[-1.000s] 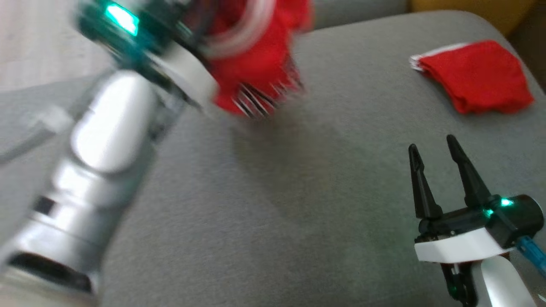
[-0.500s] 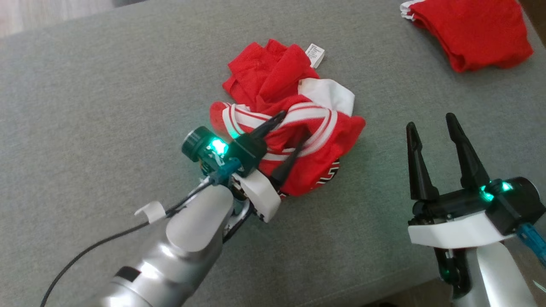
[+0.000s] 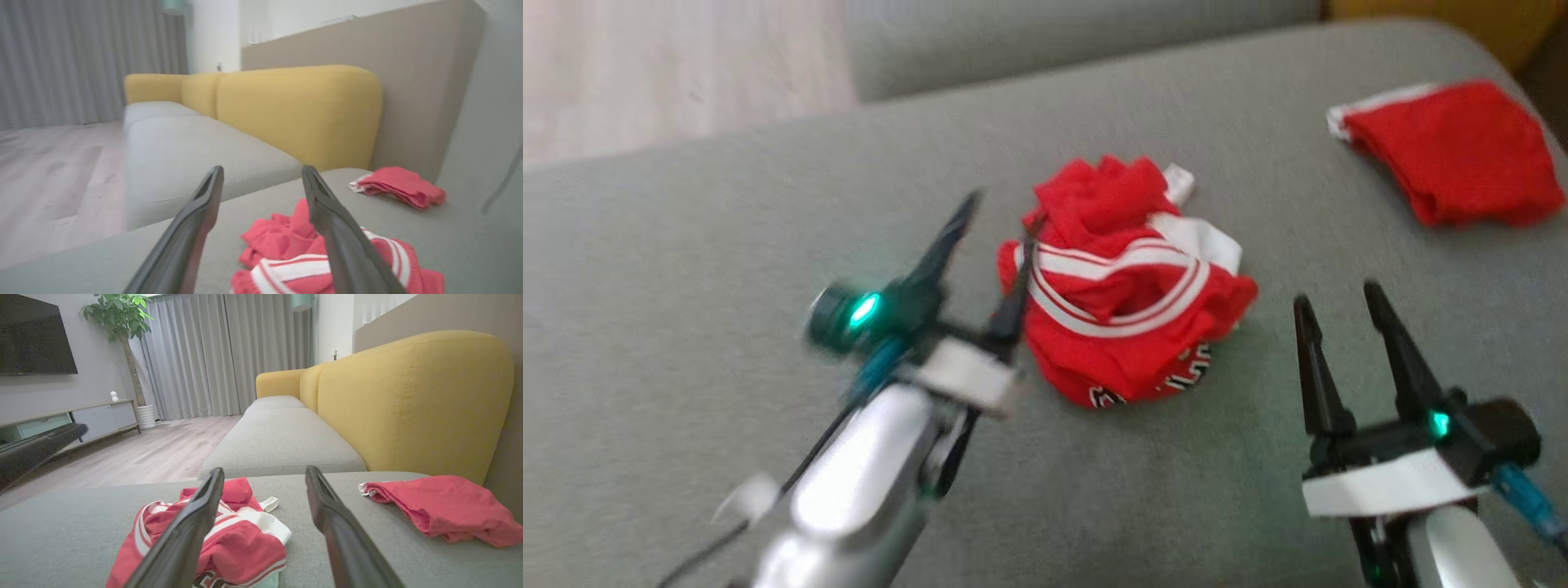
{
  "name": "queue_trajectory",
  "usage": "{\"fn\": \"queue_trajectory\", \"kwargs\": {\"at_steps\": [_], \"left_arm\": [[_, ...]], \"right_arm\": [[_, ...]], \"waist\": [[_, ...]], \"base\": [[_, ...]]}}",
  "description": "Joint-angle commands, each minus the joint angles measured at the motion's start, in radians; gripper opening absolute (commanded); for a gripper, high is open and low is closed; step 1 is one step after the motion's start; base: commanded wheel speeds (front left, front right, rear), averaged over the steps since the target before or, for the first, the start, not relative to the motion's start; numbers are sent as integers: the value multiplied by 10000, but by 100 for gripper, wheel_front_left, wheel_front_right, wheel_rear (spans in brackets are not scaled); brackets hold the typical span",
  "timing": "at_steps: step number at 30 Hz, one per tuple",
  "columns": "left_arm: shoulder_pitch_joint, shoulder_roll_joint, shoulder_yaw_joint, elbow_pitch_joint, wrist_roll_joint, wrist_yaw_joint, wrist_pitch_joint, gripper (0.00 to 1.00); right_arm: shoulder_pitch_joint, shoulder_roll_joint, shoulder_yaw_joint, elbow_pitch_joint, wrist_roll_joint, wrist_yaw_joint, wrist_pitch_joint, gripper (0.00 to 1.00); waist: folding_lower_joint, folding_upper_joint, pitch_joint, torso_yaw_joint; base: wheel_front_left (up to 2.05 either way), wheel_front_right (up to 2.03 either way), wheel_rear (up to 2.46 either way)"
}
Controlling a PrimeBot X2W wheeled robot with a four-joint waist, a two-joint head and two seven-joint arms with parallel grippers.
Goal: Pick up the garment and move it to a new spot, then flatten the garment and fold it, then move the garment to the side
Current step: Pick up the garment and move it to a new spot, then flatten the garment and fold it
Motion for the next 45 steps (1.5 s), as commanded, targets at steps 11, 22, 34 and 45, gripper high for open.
{"fn": "queue_trajectory", "kwargs": {"at_steps": [11,22,34,45], "left_arm": [[4655,1016,3086,-3898,762,1404,-92,100],[8159,526,3895,-4964,2074,1172,-92,100],[8381,-12,4499,-5064,2722,665,-93,100],[8398,-216,4746,-4974,2915,346,-93,100]], "right_arm": [[692,99,-187,127,268,-9,-108,100],[1562,173,-66,645,247,-9,-109,100],[1530,209,26,760,181,-9,-109,100],[1546,214,32,769,135,-9,-109,100]], "waist": [[2,0,-1868,1427],[2,0,-2350,1569],[2,0,-2399,1572],[2,0,-2425,1559]], "base": [[0,0,0],[0,0,0],[0,0,0],[0,0,0]]}}
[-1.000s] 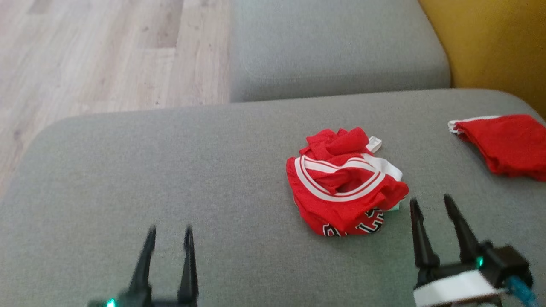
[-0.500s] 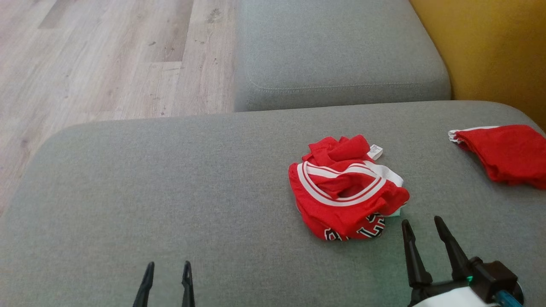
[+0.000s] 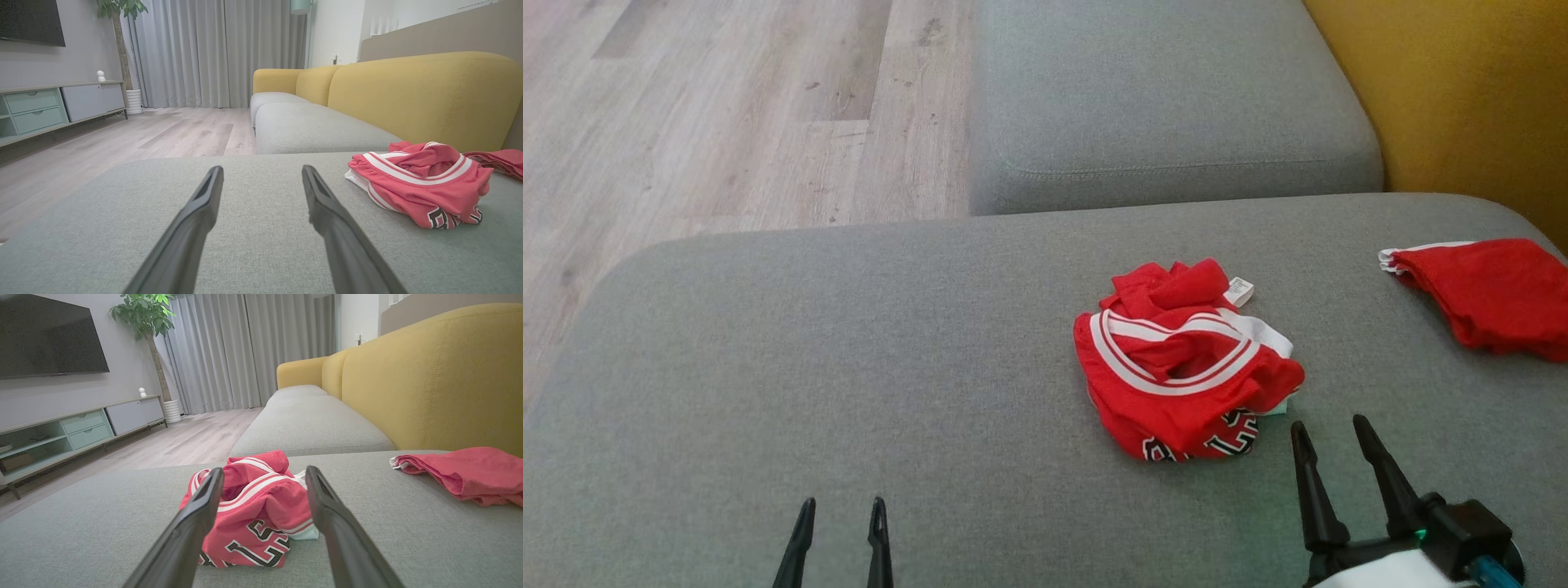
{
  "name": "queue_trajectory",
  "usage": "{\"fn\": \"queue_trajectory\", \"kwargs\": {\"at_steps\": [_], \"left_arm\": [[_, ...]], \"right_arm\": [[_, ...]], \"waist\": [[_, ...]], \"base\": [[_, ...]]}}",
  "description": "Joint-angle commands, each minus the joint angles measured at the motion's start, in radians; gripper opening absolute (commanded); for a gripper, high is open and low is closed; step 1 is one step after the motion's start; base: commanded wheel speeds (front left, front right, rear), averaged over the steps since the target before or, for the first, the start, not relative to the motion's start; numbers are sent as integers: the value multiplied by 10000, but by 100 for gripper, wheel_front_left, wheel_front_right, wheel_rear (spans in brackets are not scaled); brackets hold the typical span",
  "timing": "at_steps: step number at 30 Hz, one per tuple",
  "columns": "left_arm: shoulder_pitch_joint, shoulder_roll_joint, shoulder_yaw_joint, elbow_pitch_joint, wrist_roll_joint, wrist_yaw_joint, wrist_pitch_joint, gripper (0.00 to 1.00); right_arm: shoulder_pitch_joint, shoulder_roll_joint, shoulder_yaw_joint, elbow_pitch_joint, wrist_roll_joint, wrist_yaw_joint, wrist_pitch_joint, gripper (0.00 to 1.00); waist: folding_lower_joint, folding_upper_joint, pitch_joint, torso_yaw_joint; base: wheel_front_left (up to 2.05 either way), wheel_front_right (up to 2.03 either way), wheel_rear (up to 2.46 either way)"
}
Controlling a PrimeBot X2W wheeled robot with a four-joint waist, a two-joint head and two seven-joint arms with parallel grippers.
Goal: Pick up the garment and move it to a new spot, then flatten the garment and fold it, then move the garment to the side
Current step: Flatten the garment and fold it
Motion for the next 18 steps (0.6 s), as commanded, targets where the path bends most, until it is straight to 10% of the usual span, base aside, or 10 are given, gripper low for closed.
{"fn": "queue_trajectory", "kwargs": {"at_steps": [1,18], "left_arm": [[-383,-172,346,-240,106,-45,-82,100],[-1520,-295,-544,716,-342,-1155,-82,100]], "right_arm": [[-380,-60,248,-291,-98,-9,-109,100],[-551,-60,508,-321,93,-9,-109,100]], "waist": [[0,-1,-1,5],[0,-1,393,-675]], "base": [[0,0,0],[0,0,0]]}}
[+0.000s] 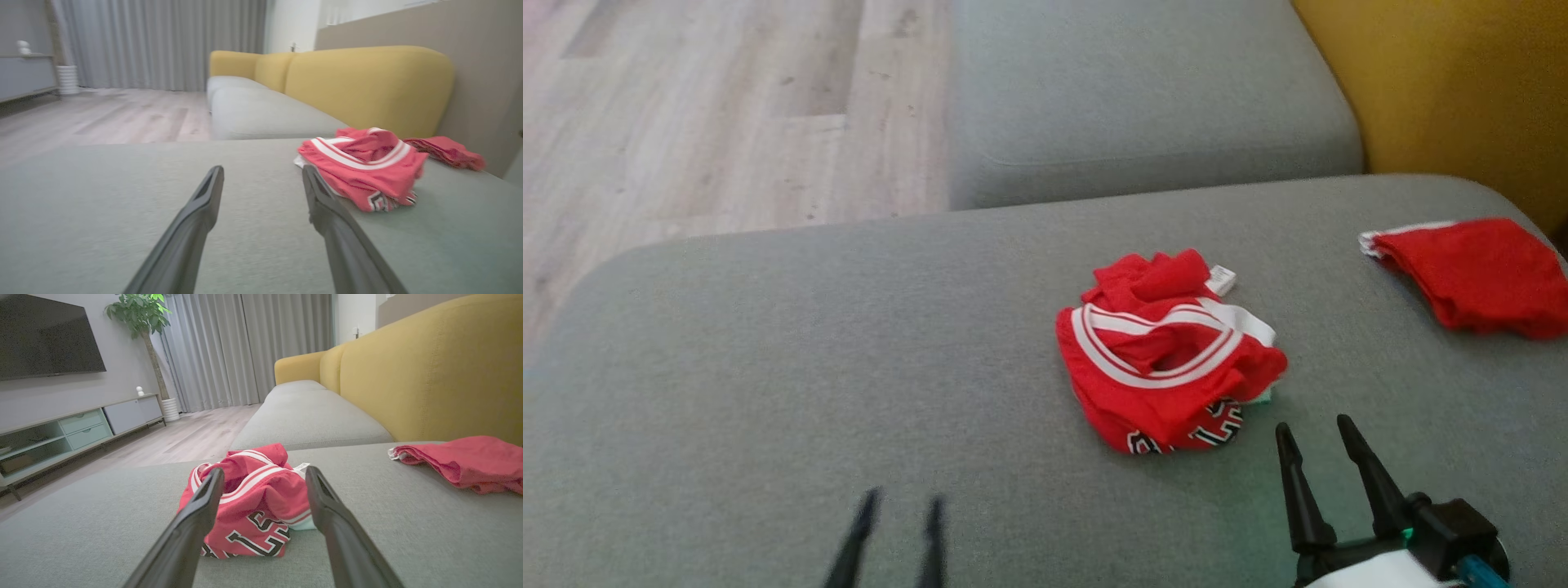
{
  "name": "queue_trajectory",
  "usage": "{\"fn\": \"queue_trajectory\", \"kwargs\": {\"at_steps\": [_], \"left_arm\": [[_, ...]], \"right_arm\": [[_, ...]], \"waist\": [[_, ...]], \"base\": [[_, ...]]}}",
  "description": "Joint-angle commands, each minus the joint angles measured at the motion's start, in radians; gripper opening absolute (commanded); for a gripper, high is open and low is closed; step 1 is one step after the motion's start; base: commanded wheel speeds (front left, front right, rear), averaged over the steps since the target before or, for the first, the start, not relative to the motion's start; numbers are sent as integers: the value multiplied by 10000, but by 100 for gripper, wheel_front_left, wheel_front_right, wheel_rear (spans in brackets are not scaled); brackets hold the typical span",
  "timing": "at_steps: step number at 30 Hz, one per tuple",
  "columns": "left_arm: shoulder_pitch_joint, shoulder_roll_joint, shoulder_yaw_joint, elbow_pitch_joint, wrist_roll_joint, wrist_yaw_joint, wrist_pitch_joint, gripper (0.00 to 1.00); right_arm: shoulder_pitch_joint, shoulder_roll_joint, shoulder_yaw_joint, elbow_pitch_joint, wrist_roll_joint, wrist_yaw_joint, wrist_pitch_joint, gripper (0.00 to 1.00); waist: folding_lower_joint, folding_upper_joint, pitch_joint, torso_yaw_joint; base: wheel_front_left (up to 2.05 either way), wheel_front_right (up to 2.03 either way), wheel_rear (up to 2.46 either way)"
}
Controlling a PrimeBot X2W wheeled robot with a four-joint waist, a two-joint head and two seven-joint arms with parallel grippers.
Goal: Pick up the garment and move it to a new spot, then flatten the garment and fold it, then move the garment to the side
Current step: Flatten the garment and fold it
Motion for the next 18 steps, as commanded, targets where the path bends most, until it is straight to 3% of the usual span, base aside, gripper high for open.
{"fn": "queue_trajectory", "kwargs": {"at_steps": [1,7,11,18], "left_arm": [[-948,-153,87,-179,120,-110,-82,100],[-3484,-156,-1563,1349,-141,-730,3,100],[-5382,-157,-3058,2168,-823,-1094,726,100],[-7966,-157,-4867,3727,-1967,-1317,1998,100]], "right_arm": [[-511,-85,262,-335,72,-9,-109,100],[-768,-296,378,-543,3,-9,-109,100],[-963,-363,374,-685,-56,-9,-109,100],[-1600,-312,464,-794,-118,-9,-109,100]], "waist": [[0,0,213,-254],[0,0,1081,-1065],[0,0,1807,-1589],[0,0,2883,-2451]], "base": [[0,0,0],[0,0,0],[0,0,0],[0,0,0]]}}
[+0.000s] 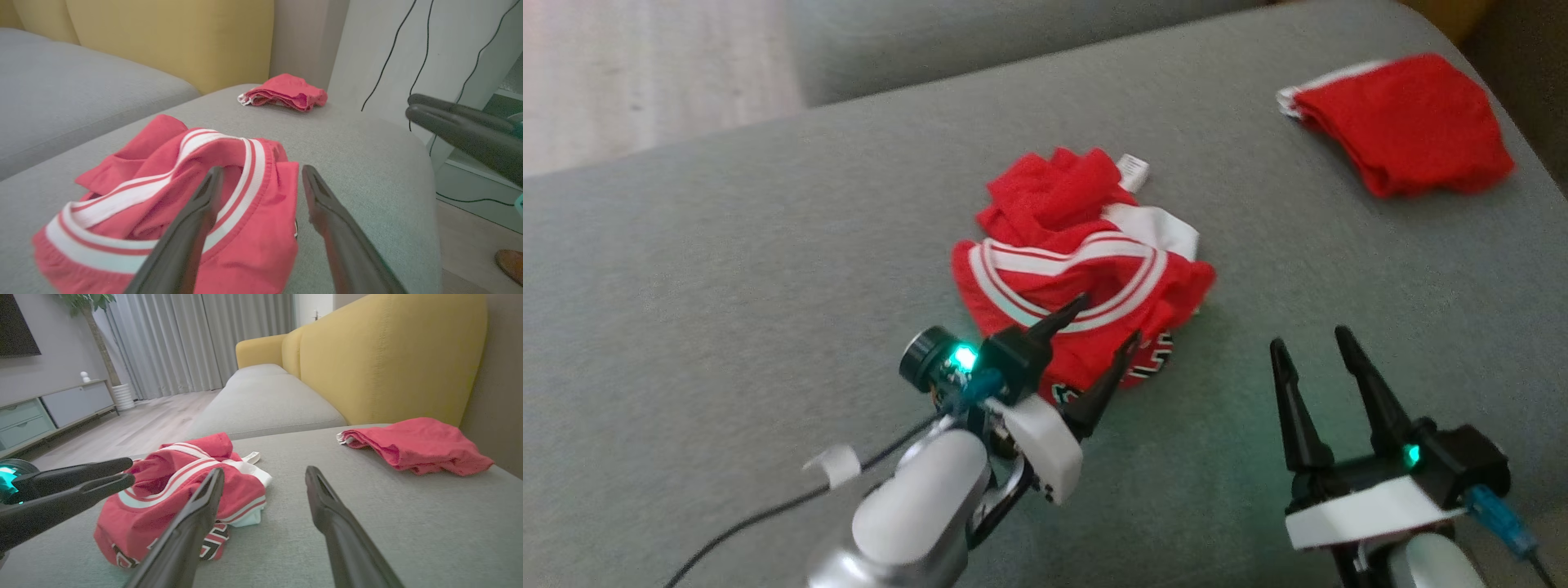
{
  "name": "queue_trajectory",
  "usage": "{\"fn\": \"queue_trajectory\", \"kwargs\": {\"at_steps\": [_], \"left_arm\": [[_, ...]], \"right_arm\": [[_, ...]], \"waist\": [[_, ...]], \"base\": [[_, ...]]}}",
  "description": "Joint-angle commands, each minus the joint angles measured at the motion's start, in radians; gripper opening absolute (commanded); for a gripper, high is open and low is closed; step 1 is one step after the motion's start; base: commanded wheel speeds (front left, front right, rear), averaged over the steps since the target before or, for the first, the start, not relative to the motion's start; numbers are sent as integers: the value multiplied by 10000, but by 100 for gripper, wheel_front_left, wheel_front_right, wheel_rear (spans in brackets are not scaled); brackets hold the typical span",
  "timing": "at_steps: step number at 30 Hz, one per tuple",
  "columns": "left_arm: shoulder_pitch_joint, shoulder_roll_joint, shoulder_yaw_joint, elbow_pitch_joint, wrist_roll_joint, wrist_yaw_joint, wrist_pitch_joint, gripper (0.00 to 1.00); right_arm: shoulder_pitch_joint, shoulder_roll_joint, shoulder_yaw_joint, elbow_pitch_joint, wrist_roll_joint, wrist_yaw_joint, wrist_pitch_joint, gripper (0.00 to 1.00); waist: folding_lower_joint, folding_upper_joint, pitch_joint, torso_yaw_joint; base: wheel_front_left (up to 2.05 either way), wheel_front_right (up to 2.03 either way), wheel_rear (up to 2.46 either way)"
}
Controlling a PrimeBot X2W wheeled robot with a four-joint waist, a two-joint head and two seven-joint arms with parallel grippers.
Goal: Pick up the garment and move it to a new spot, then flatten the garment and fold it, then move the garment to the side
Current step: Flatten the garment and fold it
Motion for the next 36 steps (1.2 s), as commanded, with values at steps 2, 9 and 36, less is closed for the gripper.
{"fn": "queue_trajectory", "kwargs": {"at_steps": [2,9,36], "left_arm": [[-681,-21,-13,48,-319,-10,93,100],[-1658,-21,-617,1261,-1155,238,476,100],[-5884,-9,-377,948,-2954,540,-1941,0]], "right_arm": [[-361,-80,156,-354,-94,-9,-109,100],[-592,-40,194,-347,-98,-9,-109,100],[-240,40,385,-38,35,-9,-109,100]], "waist": [[-5,0,574,-661],[-5,0,772,-1221],[-5,0,-558,-1560]], "base": [[0,0,0],[0,0,0],[0,0,0]]}}
